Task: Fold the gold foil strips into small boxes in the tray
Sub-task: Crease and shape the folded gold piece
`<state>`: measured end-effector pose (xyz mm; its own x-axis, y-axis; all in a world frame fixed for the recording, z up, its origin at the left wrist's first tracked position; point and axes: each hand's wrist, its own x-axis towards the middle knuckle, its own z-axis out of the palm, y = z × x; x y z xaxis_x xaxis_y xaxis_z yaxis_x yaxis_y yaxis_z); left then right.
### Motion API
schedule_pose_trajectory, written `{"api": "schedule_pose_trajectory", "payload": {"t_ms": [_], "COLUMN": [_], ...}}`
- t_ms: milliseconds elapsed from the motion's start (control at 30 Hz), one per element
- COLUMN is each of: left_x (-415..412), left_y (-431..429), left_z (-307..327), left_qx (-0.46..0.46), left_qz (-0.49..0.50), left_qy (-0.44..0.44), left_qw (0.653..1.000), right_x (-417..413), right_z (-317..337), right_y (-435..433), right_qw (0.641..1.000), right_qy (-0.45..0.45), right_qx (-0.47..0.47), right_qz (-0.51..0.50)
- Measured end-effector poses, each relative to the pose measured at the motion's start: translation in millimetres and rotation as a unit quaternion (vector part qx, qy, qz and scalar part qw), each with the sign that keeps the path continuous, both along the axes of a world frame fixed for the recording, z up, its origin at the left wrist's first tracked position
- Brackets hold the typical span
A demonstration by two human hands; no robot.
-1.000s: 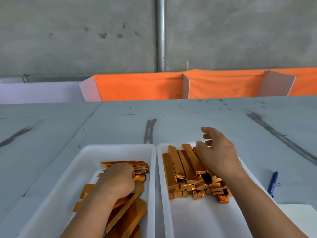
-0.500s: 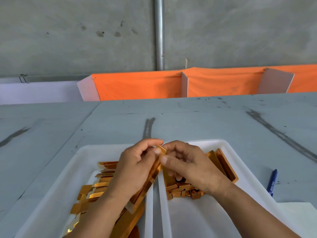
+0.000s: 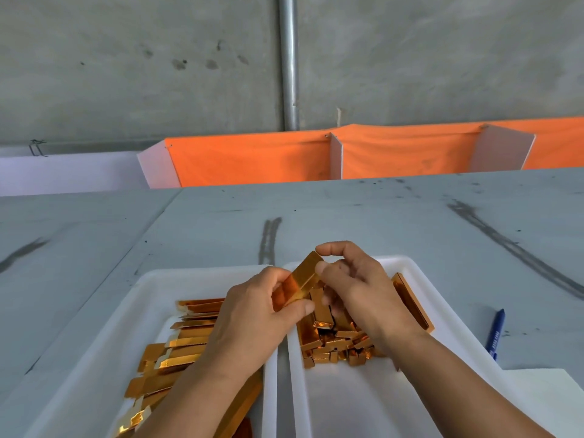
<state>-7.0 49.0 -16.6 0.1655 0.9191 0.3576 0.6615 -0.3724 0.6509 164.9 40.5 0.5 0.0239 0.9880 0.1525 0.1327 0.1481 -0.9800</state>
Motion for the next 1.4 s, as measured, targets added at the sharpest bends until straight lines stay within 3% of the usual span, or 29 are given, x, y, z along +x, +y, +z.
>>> {"api": "schedule_pose_trajectory", "payload": {"t_ms": [200,300,367,467,733,1000,1200,1400], "left_x": [-6,-8,-9,-8,4,7,7,9], "left_y": [3,2,1,-1,-5,-3,-4,-6], "left_z": [3,6,5,4,4,0,1,4], "left_qx": [-0.146,-0.200,-0.164,-0.032,0.039,0.038,0.043,0.064], "left_qz": [-0.137,-0.154,-0.110,-0.029,0.006,0.031,0.060,0.071], "left_qy": [-0.148,-0.186,-0.127,0.006,0.083,0.064,0.034,0.050], "left_qw": [0.969,0.950,0.972,0.999,0.996,0.997,0.997,0.994], "right_x": [5,4,4,5,1,2,-2,-6], "right_z": [3,2,1,0,-2,-3,-7,-5], "right_y": [2,3,3,5,5,3,2,0], "right_qw": [0.999,0.997,0.998,0.998,0.999,0.999,0.983,0.975], "right_qy": [0.028,0.051,0.058,0.054,0.021,-0.007,-0.131,-0.168], "right_qx": [-0.015,-0.011,-0.019,-0.029,-0.023,0.018,0.088,0.104], "right_qz": [0.018,0.049,0.029,-0.024,-0.039,-0.048,-0.090,-0.097]}}
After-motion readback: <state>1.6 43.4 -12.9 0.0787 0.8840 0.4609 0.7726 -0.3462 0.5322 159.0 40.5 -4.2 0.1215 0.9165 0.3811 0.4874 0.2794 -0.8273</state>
